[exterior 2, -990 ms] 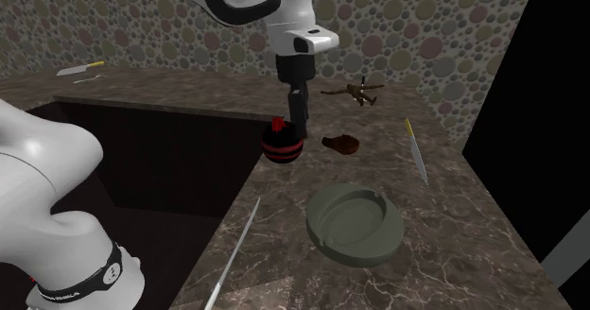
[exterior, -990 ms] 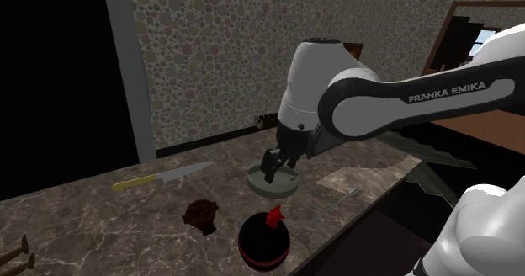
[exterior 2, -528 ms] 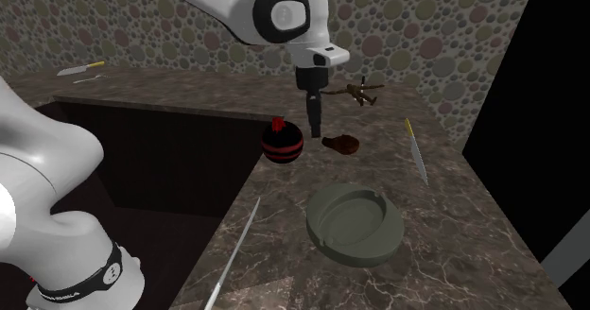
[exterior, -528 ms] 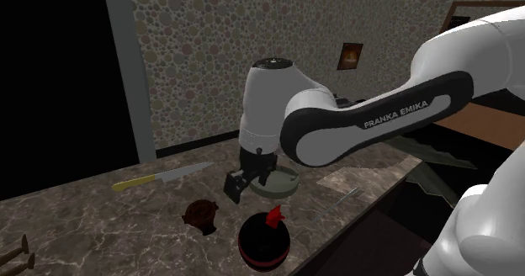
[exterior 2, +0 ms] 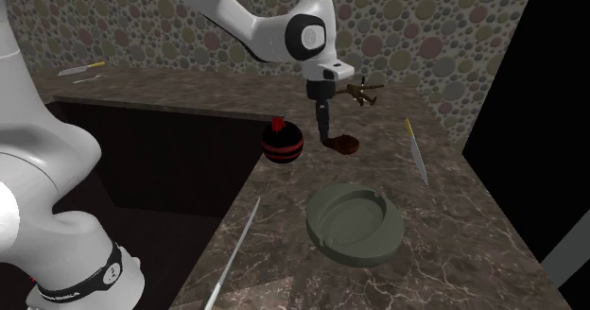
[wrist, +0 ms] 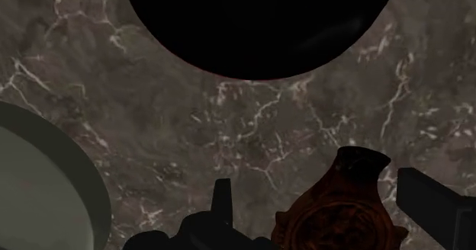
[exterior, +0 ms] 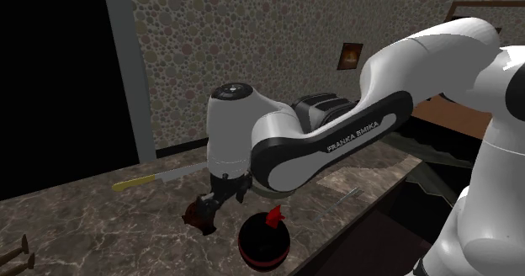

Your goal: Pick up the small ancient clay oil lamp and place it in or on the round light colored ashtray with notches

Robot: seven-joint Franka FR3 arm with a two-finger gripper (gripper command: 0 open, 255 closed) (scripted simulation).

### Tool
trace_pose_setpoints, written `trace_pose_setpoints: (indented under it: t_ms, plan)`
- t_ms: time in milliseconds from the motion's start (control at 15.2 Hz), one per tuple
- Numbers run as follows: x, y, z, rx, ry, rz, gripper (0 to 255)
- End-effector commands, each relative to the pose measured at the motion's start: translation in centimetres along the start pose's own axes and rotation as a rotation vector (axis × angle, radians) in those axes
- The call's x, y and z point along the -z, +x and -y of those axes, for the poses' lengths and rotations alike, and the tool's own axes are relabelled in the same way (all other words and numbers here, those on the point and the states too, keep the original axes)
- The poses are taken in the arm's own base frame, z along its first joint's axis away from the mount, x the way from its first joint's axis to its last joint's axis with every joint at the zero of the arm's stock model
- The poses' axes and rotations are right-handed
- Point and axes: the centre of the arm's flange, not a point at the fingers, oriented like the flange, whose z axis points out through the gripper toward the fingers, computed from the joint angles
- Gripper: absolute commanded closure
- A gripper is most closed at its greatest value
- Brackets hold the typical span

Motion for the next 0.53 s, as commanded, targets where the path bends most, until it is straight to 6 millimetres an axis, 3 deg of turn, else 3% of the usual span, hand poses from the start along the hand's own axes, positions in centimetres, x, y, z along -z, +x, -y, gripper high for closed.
trace_pose_setpoints:
  t_ms: [0, 264, 462]
  plan:
    - [-1.1, 0.1, 0.1, 0.0, 0.0, -0.001, 0]
    - [-3.0, 0.1, 0.1, 0.0, 0.0, -0.001, 0]
    - [-3.0, 0.1, 0.1, 0.0, 0.0, -0.001, 0]
